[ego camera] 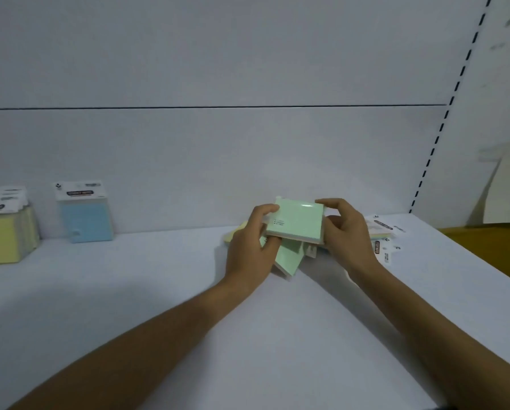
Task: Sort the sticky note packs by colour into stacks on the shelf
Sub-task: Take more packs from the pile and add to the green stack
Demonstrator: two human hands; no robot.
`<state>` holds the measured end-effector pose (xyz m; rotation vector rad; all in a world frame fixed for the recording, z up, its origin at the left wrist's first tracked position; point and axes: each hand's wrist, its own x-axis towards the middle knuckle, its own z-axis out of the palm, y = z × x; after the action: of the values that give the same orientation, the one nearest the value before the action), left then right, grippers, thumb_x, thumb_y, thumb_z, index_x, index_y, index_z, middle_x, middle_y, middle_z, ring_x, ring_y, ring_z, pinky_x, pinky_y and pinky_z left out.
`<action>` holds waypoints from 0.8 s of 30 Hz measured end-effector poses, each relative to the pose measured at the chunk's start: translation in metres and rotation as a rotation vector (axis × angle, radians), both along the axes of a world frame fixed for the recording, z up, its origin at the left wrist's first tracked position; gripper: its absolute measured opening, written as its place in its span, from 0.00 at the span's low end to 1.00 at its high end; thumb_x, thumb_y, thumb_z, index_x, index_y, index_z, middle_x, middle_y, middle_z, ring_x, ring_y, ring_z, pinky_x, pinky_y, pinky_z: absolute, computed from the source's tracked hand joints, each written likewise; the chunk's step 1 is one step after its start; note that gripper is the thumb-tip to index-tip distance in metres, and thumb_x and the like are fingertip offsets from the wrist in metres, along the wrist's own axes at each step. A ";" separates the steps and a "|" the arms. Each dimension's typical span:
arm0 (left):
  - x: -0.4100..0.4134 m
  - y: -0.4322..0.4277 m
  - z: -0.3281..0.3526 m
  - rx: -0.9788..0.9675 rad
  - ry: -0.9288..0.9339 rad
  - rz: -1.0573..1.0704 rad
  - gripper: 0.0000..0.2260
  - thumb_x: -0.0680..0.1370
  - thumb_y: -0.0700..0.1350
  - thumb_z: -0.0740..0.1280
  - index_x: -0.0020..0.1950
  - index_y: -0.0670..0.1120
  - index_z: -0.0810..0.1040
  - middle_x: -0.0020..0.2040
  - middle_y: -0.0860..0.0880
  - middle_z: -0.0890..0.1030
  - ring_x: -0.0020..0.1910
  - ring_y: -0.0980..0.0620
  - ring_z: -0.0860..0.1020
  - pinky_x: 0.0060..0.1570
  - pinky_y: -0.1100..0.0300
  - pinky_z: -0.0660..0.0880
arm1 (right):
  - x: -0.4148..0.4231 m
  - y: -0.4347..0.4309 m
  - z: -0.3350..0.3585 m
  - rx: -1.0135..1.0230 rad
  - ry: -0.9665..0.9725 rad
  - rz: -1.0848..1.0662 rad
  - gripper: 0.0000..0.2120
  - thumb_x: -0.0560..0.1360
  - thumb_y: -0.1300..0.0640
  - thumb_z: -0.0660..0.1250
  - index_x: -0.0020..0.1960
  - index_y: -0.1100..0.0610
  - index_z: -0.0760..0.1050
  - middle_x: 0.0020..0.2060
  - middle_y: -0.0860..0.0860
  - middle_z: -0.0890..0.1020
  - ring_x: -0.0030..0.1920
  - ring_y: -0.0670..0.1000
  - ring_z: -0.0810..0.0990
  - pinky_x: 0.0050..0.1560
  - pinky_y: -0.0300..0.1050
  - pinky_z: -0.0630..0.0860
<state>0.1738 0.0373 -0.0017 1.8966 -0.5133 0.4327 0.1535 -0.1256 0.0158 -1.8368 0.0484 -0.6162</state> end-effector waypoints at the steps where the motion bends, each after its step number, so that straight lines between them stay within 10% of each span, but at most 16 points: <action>1: -0.004 0.008 0.001 0.003 0.016 0.015 0.16 0.76 0.42 0.65 0.59 0.60 0.70 0.50 0.54 0.81 0.49 0.52 0.80 0.43 0.52 0.79 | -0.003 0.007 0.005 0.036 0.003 0.045 0.11 0.77 0.63 0.59 0.54 0.52 0.75 0.32 0.51 0.84 0.31 0.46 0.80 0.28 0.35 0.72; 12: -0.041 0.141 0.028 -0.032 0.049 0.191 0.12 0.78 0.49 0.64 0.60 0.58 0.70 0.47 0.48 0.84 0.45 0.50 0.81 0.39 0.50 0.78 | 0.011 0.139 0.048 0.551 0.363 0.480 0.16 0.76 0.68 0.54 0.53 0.54 0.76 0.40 0.55 0.84 0.36 0.54 0.83 0.29 0.41 0.78; 19: -0.048 0.240 0.033 -0.058 0.011 0.277 0.17 0.77 0.47 0.66 0.62 0.60 0.67 0.57 0.50 0.81 0.55 0.48 0.80 0.47 0.44 0.79 | 0.022 0.243 0.053 0.564 0.412 0.594 0.14 0.78 0.48 0.61 0.54 0.58 0.74 0.45 0.57 0.84 0.41 0.54 0.84 0.37 0.48 0.82; 24: -0.043 0.323 0.035 -0.102 0.039 0.312 0.30 0.75 0.50 0.68 0.71 0.62 0.56 0.50 0.53 0.82 0.46 0.57 0.82 0.39 0.66 0.78 | 0.025 0.326 0.059 0.451 0.347 0.641 0.13 0.75 0.59 0.68 0.58 0.61 0.75 0.51 0.56 0.84 0.47 0.53 0.84 0.41 0.44 0.80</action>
<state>0.1305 0.3606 0.0332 1.8869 -0.1646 0.6114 0.1787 0.2008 0.0752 -1.3855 -0.1559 0.1596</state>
